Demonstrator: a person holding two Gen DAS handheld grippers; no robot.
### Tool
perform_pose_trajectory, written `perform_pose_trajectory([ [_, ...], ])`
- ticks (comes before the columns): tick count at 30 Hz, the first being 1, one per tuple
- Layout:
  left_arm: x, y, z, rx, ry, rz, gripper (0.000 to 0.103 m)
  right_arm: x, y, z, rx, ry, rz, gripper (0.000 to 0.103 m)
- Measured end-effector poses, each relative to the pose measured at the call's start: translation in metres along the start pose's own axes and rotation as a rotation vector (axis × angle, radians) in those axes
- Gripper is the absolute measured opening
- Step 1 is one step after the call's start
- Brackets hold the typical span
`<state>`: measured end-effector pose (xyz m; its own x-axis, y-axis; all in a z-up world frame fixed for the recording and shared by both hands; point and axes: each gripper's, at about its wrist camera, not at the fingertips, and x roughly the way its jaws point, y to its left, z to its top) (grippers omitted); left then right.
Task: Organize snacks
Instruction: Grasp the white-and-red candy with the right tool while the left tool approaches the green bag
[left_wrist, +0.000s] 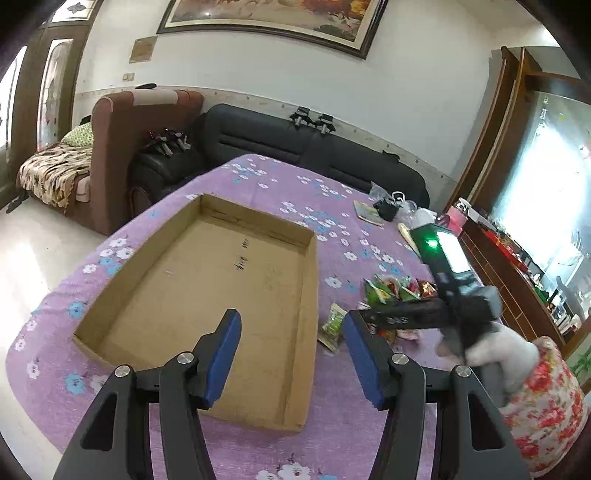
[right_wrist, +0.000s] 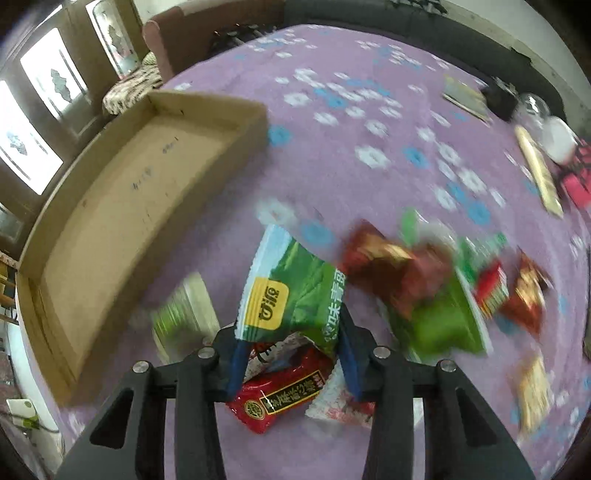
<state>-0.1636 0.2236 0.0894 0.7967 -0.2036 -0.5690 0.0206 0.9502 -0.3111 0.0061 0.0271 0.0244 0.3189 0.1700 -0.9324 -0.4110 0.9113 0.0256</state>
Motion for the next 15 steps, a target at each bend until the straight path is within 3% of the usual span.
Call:
perform_pose_trajectory([
  [3,0.003,-0.009,-0.002,0.014,0.012,-0.01,0.061,-0.035,-0.016,-0.019,0.041,-0.086,0.065,0.042],
  [4,0.003,-0.013,-0.003,0.026,0.015,-0.016,0.061,-0.049,-0.023,-0.025,0.059,-0.129,0.095,0.047],
  [5,0.003,-0.017,-0.004,0.037,0.016,-0.019,0.062,-0.063,-0.031,-0.033,0.079,-0.174,0.118,0.06],
  [7,0.005,-0.024,-0.006,0.059,0.021,-0.023,0.063,-0.085,-0.045,-0.053,0.107,-0.261,0.117,0.069],
  [11,0.011,-0.036,-0.008,0.073,0.041,-0.035,0.063,-0.085,-0.063,-0.078,0.129,-0.288,0.005,0.067],
  [13,0.014,-0.042,-0.012,0.079,0.052,-0.04,0.063,-0.077,-0.073,-0.091,0.162,-0.279,0.036,0.047],
  [15,0.018,-0.047,-0.014,0.086,0.069,-0.047,0.063,-0.071,-0.08,-0.097,0.177,-0.273,0.062,0.045],
])
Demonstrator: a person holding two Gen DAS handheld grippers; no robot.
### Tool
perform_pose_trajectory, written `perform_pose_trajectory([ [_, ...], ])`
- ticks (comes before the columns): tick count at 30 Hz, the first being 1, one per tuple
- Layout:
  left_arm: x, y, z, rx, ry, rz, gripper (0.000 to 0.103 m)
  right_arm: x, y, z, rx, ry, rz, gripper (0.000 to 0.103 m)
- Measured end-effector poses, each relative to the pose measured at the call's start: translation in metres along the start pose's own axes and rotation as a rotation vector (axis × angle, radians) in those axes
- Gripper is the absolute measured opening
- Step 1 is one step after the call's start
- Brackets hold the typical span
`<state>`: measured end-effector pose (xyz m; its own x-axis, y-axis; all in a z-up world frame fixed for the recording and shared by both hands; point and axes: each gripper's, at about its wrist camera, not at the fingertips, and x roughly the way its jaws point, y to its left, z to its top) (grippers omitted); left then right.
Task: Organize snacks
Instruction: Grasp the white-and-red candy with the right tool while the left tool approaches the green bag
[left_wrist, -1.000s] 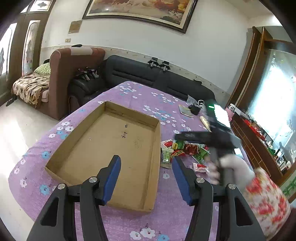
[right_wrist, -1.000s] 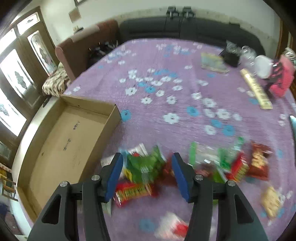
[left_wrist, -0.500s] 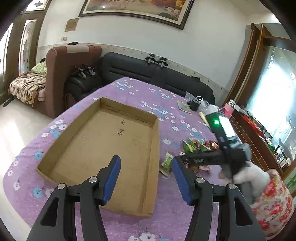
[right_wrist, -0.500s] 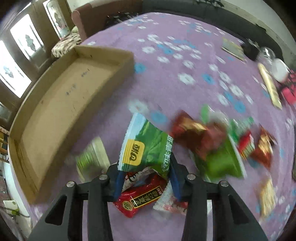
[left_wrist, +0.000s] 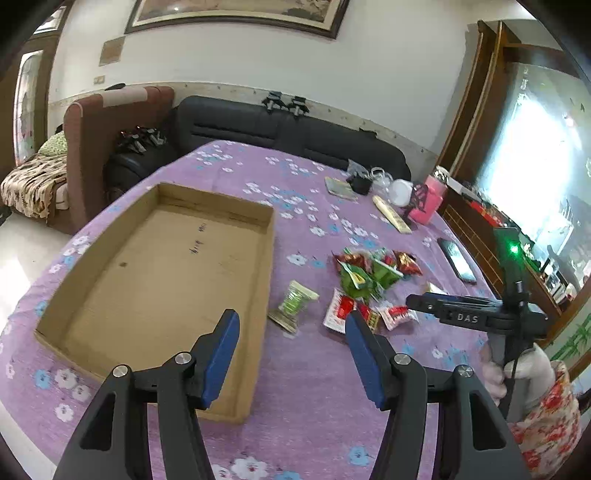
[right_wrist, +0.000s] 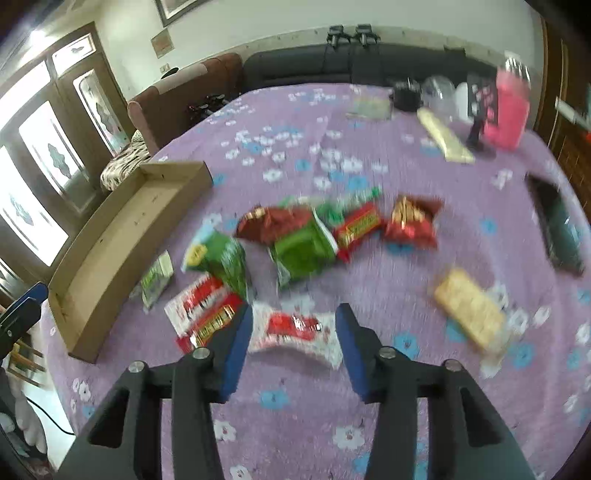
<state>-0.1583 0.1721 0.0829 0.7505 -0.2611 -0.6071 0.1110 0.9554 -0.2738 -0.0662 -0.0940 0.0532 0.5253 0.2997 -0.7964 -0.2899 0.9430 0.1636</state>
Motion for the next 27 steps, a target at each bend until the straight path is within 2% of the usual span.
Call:
perform_pose_trajectory([
  [3,0.005,-0.006,0.001,-0.004,0.022,-0.023,0.063,0.006,-0.008,0.001,0.004,-0.037,0.032,0.045],
  [7,0.003,-0.012,0.006,0.005,0.012,-0.018,0.063,0.026,-0.022,0.013,0.077,-0.047,0.109,0.045],
  [10,0.005,-0.018,0.008,0.028,0.015,0.002,0.063,0.045,-0.026,0.009,0.115,0.058,0.207,0.046],
  [14,0.012,-0.021,0.009,0.041,0.026,0.009,0.063,0.032,-0.015,-0.009,0.057,0.143,0.304,0.046],
  [15,0.014,-0.022,0.009,0.048,0.031,0.01,0.063,0.026,-0.011,-0.014,0.024,0.148,0.293,0.046],
  [19,0.028,-0.034,0.007,0.078,0.053,0.001,0.063,0.021,0.007,-0.021,-0.094,0.117,0.162,0.046],
  [24,0.042,-0.047,0.001,0.126,0.097,0.008,0.063,0.03,0.013,-0.018,-0.089,0.067,0.093,0.046],
  [26,0.048,-0.049,0.002,0.132,0.118,0.001,0.063,0.033,0.015,-0.016,-0.098,0.051,0.059,0.036],
  [27,0.051,-0.05,0.004,0.129,0.126,-0.01,0.063,0.034,0.016,-0.017,-0.111,0.039,0.023,0.026],
])
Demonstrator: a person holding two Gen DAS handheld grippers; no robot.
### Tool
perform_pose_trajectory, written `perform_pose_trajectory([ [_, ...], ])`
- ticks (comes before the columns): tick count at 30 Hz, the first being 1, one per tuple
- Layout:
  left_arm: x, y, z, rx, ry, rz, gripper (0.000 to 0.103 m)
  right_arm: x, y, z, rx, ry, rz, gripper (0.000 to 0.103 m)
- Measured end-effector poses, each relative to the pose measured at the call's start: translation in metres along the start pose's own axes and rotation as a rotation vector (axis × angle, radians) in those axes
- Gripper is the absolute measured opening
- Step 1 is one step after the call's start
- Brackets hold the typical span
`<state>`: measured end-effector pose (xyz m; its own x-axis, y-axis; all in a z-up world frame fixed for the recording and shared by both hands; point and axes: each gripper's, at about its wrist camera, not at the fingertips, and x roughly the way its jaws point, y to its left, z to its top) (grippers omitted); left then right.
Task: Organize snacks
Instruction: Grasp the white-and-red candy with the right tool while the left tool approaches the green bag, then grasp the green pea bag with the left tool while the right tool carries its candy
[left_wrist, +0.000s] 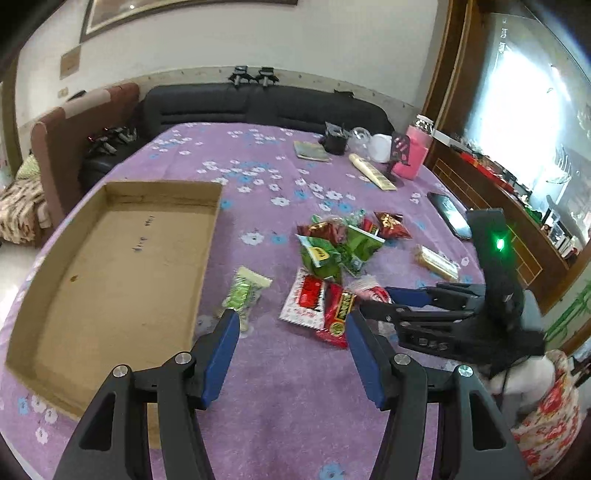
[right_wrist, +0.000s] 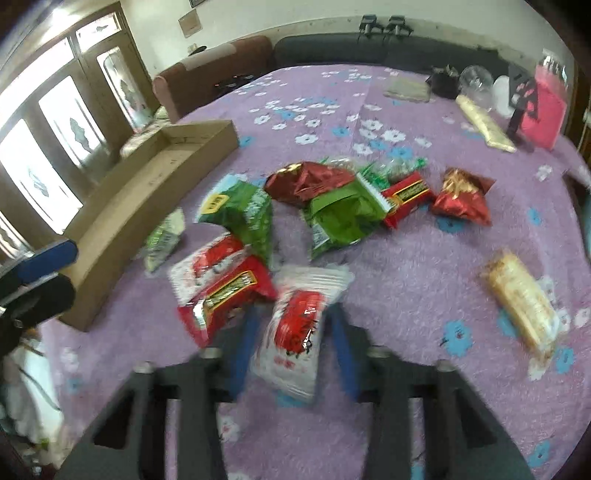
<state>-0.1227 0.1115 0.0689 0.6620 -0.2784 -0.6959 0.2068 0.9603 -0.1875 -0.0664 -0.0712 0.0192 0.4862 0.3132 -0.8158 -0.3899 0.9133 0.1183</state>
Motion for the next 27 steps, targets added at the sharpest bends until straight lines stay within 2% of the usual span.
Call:
perform_pose_trajectory([
  [5,0.025,-0.008,0.028,-0.01,0.021,-0.035,0.063,-0.003,-0.011,-0.004,0.037,-0.036,0.003,0.024],
  [10,0.072,-0.027,0.053,0.046,0.054,0.0,0.063,-0.004,-0.021,-0.005,0.075,-0.049,0.027,0.024],
  [16,0.118,-0.044,0.059,0.113,0.112,0.027,0.063,-0.005,-0.023,-0.005,0.089,-0.054,0.038,0.024],
  [17,0.123,-0.046,0.058,0.128,0.125,0.023,0.058,-0.006,-0.024,-0.006,0.089,-0.055,0.035,0.024],
  [18,0.126,-0.048,0.057,0.141,0.132,0.036,0.039,-0.006,-0.024,-0.006,0.09,-0.057,0.03,0.024],
  [20,0.126,-0.051,0.055,0.156,0.131,0.041,0.038,-0.006,-0.024,-0.006,0.086,-0.062,0.016,0.024],
  [22,0.124,-0.052,0.054,0.159,0.131,0.029,0.031,-0.006,-0.023,-0.006,0.082,-0.065,0.009,0.024],
  [27,0.107,-0.053,0.054,0.148,0.102,-0.003,0.03,-0.008,-0.027,-0.007,0.103,-0.082,-0.013,0.024],
])
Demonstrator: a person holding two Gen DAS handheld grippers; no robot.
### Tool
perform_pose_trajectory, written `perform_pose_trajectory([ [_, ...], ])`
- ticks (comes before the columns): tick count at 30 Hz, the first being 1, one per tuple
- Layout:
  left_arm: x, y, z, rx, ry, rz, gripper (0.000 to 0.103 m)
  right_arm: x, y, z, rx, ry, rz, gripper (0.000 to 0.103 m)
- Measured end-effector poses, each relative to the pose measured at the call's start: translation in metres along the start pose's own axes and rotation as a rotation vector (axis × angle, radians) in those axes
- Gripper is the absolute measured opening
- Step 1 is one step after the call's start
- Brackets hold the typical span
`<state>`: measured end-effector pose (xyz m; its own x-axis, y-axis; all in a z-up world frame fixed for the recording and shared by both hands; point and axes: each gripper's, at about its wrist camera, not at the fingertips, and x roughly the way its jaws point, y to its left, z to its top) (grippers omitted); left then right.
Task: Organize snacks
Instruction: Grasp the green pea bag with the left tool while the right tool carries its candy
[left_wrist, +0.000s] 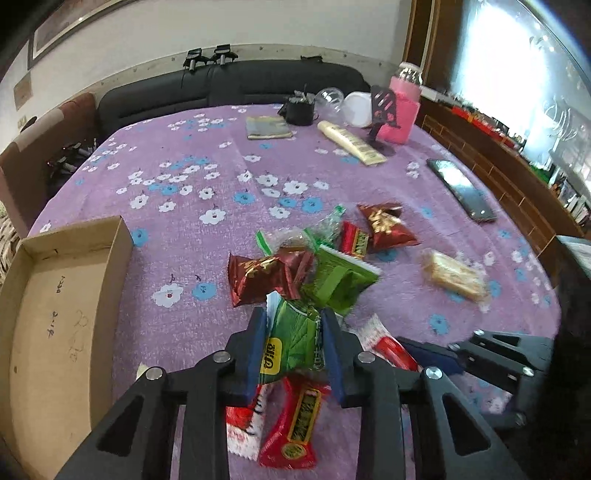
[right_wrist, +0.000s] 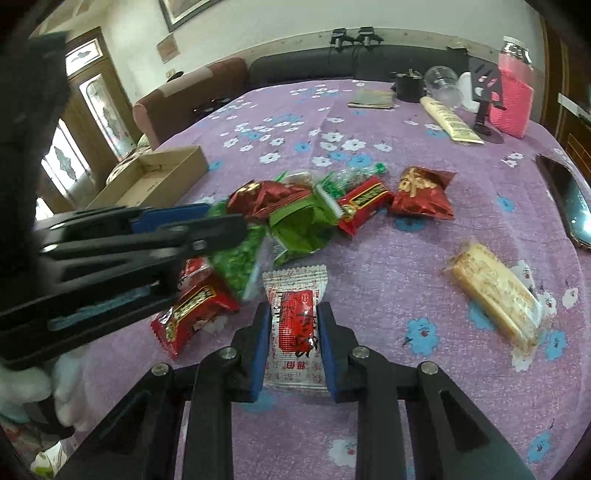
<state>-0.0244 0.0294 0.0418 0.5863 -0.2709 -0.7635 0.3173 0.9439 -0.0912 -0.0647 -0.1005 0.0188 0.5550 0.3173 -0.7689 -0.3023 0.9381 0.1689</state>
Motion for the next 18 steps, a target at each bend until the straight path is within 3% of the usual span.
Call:
perform_pose_trajectory([
  [9,-0.062,0.017,-0.002,-0.06,-0.107,-0.027,0.03,-0.011,-0.016,0.002,0.082,-0.064,-0.027,0.024],
  [18,-0.13,0.081,-0.032,-0.189,-0.202,0.069,0.03,-0.028,-0.009,0.003,0.086,-0.128,-0.001,0.024],
])
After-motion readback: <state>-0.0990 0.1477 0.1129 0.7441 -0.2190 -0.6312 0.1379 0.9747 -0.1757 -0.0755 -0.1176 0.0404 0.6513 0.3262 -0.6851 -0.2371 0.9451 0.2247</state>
